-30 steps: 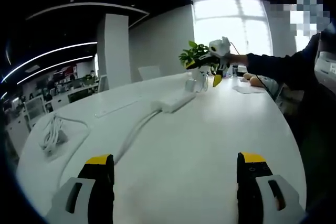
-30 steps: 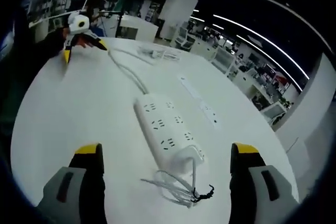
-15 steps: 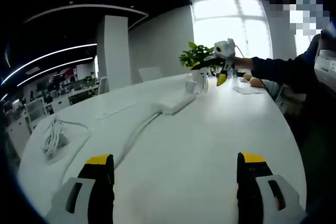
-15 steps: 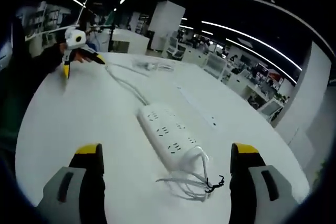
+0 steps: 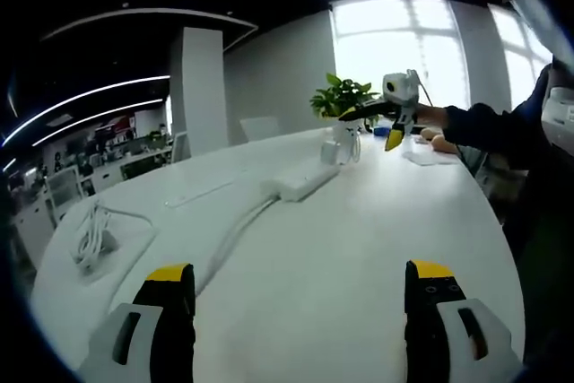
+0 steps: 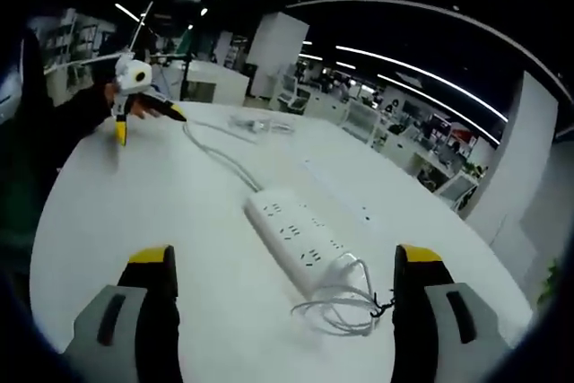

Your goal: Straighten the power strip on the desk, plug the charger into it

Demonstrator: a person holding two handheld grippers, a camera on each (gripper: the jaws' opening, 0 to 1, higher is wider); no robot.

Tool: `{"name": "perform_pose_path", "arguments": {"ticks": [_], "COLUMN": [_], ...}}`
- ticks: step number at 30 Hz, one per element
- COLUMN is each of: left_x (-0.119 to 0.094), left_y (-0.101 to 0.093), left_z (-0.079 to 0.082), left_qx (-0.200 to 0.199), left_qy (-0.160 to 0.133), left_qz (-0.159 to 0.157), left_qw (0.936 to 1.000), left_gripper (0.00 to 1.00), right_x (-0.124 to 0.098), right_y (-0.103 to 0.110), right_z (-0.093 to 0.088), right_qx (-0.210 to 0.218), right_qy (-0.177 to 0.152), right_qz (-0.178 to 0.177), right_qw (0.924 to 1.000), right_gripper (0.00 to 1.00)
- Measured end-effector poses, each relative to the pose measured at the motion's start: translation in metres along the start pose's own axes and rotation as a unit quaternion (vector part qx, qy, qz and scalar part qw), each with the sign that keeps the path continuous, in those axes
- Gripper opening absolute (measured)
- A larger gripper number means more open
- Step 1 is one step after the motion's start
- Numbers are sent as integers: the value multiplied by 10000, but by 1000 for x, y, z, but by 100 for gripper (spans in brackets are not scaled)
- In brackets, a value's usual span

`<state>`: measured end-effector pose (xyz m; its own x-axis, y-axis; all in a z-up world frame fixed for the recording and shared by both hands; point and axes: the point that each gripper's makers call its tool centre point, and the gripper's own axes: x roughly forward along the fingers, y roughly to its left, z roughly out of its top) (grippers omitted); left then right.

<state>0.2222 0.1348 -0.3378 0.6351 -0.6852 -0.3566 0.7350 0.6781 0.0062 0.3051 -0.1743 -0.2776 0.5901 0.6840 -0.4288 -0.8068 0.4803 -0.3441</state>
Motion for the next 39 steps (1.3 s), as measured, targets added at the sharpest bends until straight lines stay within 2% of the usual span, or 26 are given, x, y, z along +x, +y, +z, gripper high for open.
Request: {"name": "perform_pose_path", "arguments": {"ticks": [6, 15, 24, 27, 39], "left_x": [0, 0, 1, -1, -8], "left_y": [3, 6, 6, 10, 11], "left_z": [0, 5, 9, 10, 24], "left_qx": [12, 14, 37, 26, 64], "left_qy": [44, 19, -1, 1, -131], "left_qz": [30, 67, 112, 243, 254], "left_qw": [10000, 10000, 9999, 9997, 9996], "left_gripper": [99, 99, 99, 99, 99], "right_x": [-7, -17, -30, -35, -54], "right_y": [-2, -6, 3, 8, 16], "right_z": [-2, -14, -10, -9, -15], "right_qx": [135, 287, 574, 632, 979], "right_qy": [-134, -164, -385, -384, -391], "right_qz": [-124, -409, -566, -582, -893], "right_qw": [9997, 9986, 9960, 9956, 9904], "right_gripper": [100, 100, 100, 100, 100]}}
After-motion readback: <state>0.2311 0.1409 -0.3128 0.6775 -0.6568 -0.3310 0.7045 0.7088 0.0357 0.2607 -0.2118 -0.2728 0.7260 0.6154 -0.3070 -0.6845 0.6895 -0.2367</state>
